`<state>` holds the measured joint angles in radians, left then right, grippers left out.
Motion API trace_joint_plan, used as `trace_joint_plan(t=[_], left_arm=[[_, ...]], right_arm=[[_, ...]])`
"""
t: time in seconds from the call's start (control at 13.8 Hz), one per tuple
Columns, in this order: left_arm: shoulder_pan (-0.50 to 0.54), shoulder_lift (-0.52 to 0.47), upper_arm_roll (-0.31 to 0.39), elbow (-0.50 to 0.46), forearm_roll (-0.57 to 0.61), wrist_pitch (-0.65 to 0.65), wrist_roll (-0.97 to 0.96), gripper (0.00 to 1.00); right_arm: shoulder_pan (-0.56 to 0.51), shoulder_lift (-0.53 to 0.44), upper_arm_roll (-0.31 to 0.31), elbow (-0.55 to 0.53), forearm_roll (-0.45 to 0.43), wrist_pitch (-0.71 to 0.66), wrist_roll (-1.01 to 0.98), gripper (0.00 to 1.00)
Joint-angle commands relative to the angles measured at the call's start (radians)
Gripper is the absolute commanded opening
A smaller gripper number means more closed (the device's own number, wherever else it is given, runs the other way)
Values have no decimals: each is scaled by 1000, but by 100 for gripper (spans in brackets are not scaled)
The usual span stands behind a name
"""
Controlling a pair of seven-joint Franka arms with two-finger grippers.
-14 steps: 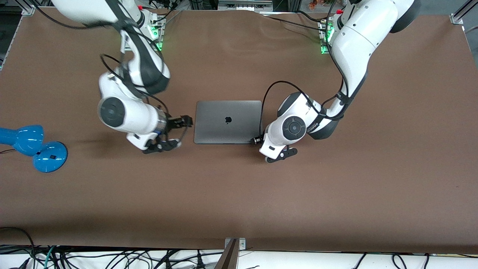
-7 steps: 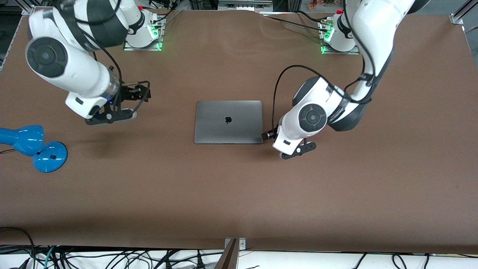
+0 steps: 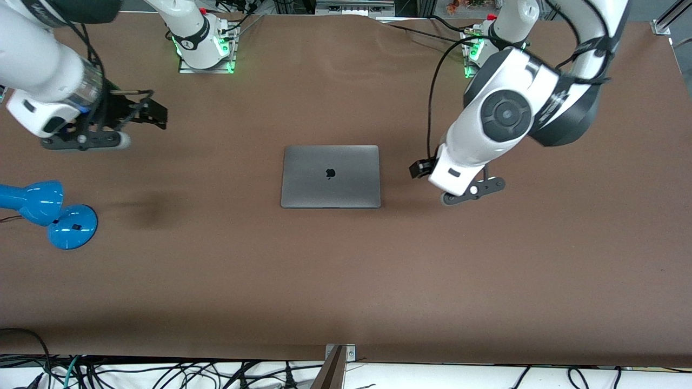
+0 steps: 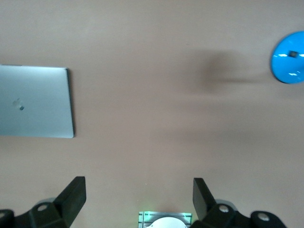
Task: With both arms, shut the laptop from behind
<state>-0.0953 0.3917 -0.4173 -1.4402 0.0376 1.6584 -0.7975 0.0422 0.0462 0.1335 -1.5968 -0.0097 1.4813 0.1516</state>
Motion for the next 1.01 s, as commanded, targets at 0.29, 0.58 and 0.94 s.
trace_joint_plan(t=[0.29, 0.58, 0.94], left_arm=[[109, -167, 3, -35, 21, -155, 242, 100], [117, -284, 63, -63, 8, -281, 393, 100], [77, -445, 210, -189, -21, -310, 613, 100]], right_arm=[[-25, -63, -84, -31, -4, -50, -6, 100], [-45, -74, -103, -25, -6, -41, -7, 100], [-47, -71, -143, -32, -4, 88, -44, 100]])
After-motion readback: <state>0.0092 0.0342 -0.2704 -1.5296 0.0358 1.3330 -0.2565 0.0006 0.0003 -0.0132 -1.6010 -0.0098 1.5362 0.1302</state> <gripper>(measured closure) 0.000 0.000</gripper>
